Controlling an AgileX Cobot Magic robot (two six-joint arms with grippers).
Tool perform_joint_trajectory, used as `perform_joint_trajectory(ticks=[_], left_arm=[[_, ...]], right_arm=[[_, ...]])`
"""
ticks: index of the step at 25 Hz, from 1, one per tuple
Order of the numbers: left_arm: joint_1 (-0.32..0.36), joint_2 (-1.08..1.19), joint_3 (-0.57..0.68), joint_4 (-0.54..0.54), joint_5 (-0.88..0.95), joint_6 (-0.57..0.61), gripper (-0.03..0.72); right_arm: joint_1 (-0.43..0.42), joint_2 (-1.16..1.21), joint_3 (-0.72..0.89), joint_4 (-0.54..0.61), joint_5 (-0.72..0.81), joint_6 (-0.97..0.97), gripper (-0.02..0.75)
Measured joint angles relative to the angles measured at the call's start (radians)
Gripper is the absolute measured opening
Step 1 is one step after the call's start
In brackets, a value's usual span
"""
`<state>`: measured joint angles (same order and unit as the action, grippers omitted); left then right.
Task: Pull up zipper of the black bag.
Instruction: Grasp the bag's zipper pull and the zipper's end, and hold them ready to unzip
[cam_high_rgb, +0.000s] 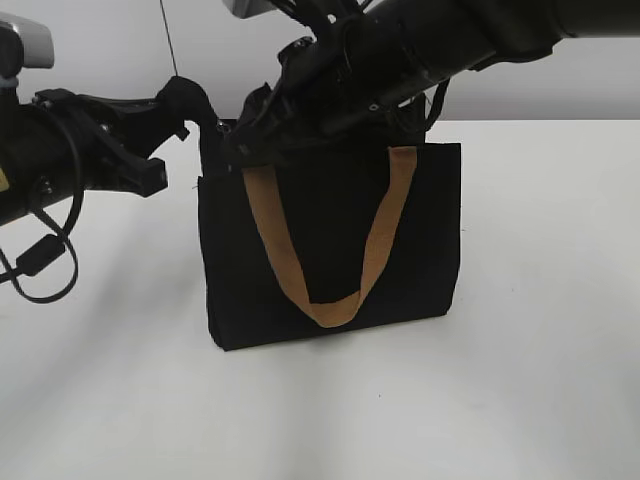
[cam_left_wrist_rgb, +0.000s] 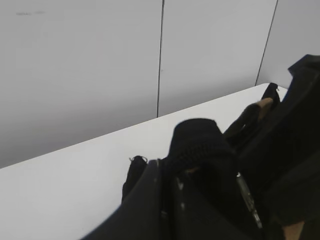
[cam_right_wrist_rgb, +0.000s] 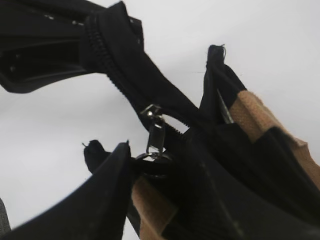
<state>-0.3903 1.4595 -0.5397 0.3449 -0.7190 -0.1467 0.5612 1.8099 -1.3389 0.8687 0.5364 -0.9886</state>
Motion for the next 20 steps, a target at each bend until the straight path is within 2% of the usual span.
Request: perform_joint_trajectory(ticks=[11,13,18,20], left_arm=[[0.0,0.0,0.0,0.001,-0.008,-0.002,-0.008],[0.0,0.0,0.0,0.001,-0.009,-0.003,-0.008],[0.0,0.0,0.0,0.001,-0.009,-0.003,-0.008],[0.0,0.0,0.0,0.001,-0.009,-0.003,-0.008]], right_arm=[[0.0,0.039,0.0,0.084,0.0,-0.001,0.274],[0.0,0.04,0.0,0.089,-0.004,-0.001,0.223],[0.0,0.04,0.0,0.09,-0.007,0.0,0.035],[0.0,0.04,0.0,0.09,-0.007,0.0,-0.001]])
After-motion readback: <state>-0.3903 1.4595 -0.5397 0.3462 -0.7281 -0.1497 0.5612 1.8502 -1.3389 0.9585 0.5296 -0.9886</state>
